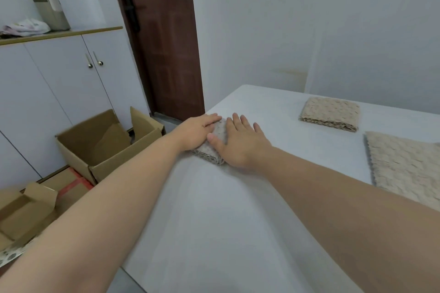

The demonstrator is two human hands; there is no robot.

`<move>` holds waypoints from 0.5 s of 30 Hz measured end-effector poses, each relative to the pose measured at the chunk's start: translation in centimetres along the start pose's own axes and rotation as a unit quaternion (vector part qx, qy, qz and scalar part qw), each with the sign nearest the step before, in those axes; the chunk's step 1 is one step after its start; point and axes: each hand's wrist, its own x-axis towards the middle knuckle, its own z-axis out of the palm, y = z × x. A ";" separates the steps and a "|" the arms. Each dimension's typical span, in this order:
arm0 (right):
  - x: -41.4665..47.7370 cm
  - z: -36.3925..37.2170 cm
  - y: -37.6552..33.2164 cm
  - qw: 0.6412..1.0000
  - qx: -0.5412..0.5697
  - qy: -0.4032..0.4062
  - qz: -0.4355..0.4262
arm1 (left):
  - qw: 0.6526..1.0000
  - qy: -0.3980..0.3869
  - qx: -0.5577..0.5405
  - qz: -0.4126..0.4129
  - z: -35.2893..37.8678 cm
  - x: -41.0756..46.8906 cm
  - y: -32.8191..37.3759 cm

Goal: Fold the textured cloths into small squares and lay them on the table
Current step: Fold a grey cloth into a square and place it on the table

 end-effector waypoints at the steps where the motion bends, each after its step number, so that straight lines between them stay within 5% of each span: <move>1: 0.2 0.3 0.4 1.000 -0.008 -0.016 0.001 | 1.000 -0.004 0.002 0.002 0.4 0.1 -0.4; 8: 0.5 0.9 1.7 0.997 -0.048 -0.053 -0.010 | 0.981 -0.082 0.171 0.023 0.4 0.6 -1.5; 15: 0.5 1.2 2.3 0.997 -0.028 -0.073 -0.019 | 0.990 -0.056 0.131 0.023 0.9 0.3 -1.4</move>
